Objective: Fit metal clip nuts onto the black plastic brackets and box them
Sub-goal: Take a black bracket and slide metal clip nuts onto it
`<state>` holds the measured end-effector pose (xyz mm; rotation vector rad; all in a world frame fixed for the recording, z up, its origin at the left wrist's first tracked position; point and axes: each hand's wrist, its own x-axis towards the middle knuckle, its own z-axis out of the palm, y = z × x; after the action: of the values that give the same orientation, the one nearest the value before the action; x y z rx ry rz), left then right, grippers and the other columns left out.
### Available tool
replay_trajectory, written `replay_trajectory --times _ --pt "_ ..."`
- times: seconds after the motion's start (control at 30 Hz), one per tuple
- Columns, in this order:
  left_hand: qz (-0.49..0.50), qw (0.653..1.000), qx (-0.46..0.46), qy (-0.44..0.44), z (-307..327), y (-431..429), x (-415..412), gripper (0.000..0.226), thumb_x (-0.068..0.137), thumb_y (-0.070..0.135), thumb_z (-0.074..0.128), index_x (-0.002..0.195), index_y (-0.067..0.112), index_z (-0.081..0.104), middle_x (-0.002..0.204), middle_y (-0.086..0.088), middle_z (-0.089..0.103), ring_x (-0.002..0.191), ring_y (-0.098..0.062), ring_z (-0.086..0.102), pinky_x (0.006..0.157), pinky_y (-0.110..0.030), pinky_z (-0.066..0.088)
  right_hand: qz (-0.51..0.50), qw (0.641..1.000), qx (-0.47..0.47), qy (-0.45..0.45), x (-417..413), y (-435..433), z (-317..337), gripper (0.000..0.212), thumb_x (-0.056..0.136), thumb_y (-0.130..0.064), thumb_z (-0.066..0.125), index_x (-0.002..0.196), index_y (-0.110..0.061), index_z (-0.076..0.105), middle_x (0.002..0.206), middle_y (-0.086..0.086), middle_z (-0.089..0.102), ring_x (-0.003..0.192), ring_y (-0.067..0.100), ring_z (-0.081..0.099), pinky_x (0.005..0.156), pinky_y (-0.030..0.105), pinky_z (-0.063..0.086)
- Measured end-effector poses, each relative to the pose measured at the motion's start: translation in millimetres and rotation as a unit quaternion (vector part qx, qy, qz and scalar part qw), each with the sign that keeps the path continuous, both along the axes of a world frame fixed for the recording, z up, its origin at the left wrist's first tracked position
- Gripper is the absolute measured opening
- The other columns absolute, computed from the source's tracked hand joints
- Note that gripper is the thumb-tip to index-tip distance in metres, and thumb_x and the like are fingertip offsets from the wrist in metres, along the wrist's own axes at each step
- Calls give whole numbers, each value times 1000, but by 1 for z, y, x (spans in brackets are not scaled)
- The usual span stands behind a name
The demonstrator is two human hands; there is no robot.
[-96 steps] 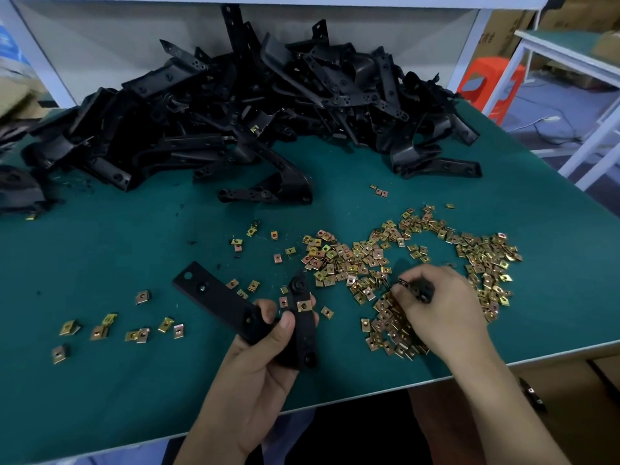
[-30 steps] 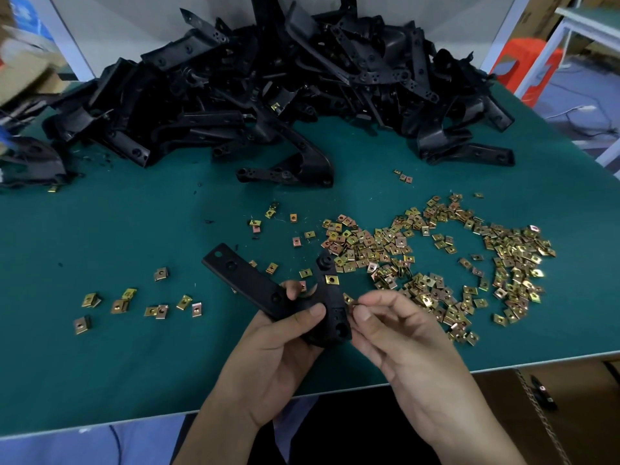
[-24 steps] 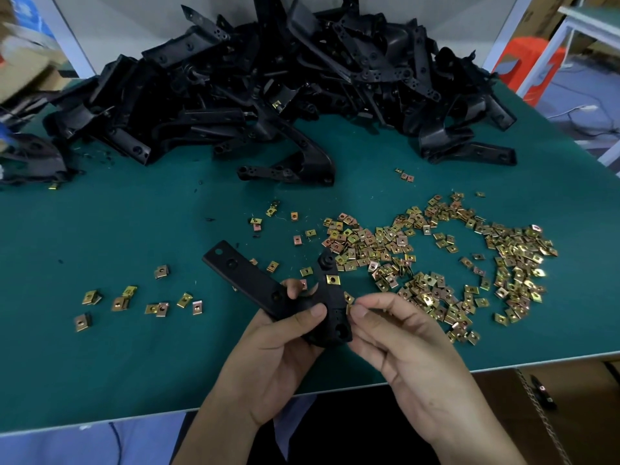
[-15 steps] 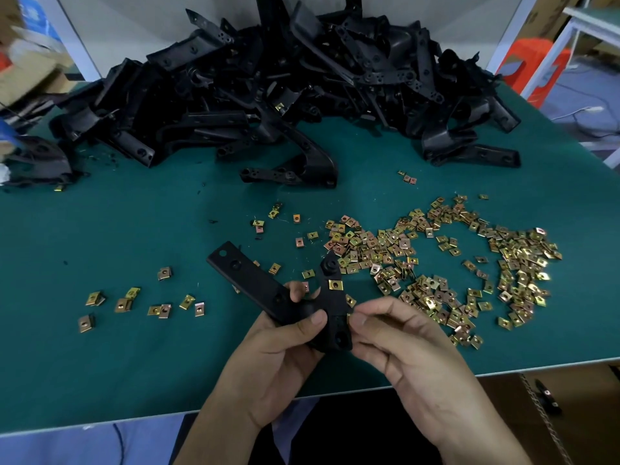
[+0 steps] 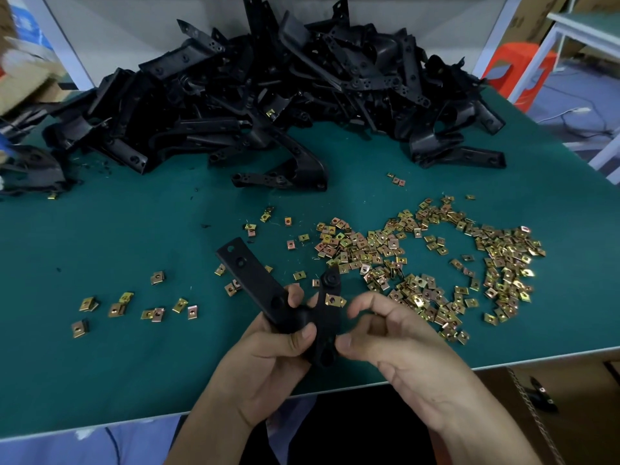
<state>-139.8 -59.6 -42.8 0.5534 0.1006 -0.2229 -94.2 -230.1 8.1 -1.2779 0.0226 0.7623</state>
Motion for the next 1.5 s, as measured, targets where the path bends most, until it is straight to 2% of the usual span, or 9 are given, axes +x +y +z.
replay_trajectory --times 0.33,0.57,0.77,0.87,1.1,1.23,1.33,1.43,1.5 --pt "-27 999 21 -17 0 -3 -3 46 72 -6 84 97 17 53 124 -28 56 117 -42 60 100 -49 46 -40 999 26 20 -11 2 -1 42 53 8 88 86 -7 68 62 11 59 60 18 60 74 28 48" --pt "31 998 45 -6 1 -10 -1 46 68 0 89 96 19 57 111 -25 65 108 -41 65 90 -47 57 -112 994 6 -2 -22 11 -3 48 58 -15 84 101 -6 65 77 19 72 70 19 68 72 24 54" --pt "79 995 51 16 2 -10 0 30 74 -4 70 89 21 62 104 -20 68 94 -33 69 79 -42 59 -91 995 -13 -26 -23 10 -5 28 87 -9 73 113 -14 65 96 7 78 92 17 74 79 24 58" --pt "85 994 63 16 3 -13 1 32 76 -7 66 94 18 58 111 -22 64 104 -36 64 93 -50 52 -67 995 -29 -73 -24 5 -4 40 83 -4 77 118 -20 66 100 -1 77 97 13 73 79 20 56" --pt "75 985 155 0 12 -40 1 32 79 -10 67 100 14 62 130 -38 53 120 -51 58 95 -51 50 -164 962 -128 -179 -22 -15 -6 38 75 -2 84 102 -26 75 79 -15 69 79 4 68 71 14 51" --pt "28 985 165 -32 26 -70 12 27 83 -2 67 96 20 73 116 -19 70 111 -33 68 86 -36 58 -213 956 -106 -169 -21 -48 -1 31 76 -7 84 96 -30 78 88 -11 73 87 6 71 71 12 51" --pt "-4 980 192 -55 37 -102 25 33 87 3 69 112 24 75 120 -12 72 118 -25 67 93 -33 57 -259 944 -99 -180 -25 -83 8 35 77 -5 81 94 -35 78 88 -5 77 81 10 74 65 13 52" --pt "22 957 276 -82 46 -143 36 49 88 15 64 127 45 63 123 4 71 122 -12 64 104 -38 51 -378 896 -115 -202 -34 -126 10 31 76 1 80 95 -23 79 84 5 77 72 14 70 67 23 56" --pt "31 936 325 -129 51 -172 41 52 95 16 61 126 58 56 121 15 69 118 -5 64 96 -32 55 -464 852 -146 -195 -44 -161 7 28 75 1 82 96 -19 79 87 10 76 75 18 67 79 35 58"
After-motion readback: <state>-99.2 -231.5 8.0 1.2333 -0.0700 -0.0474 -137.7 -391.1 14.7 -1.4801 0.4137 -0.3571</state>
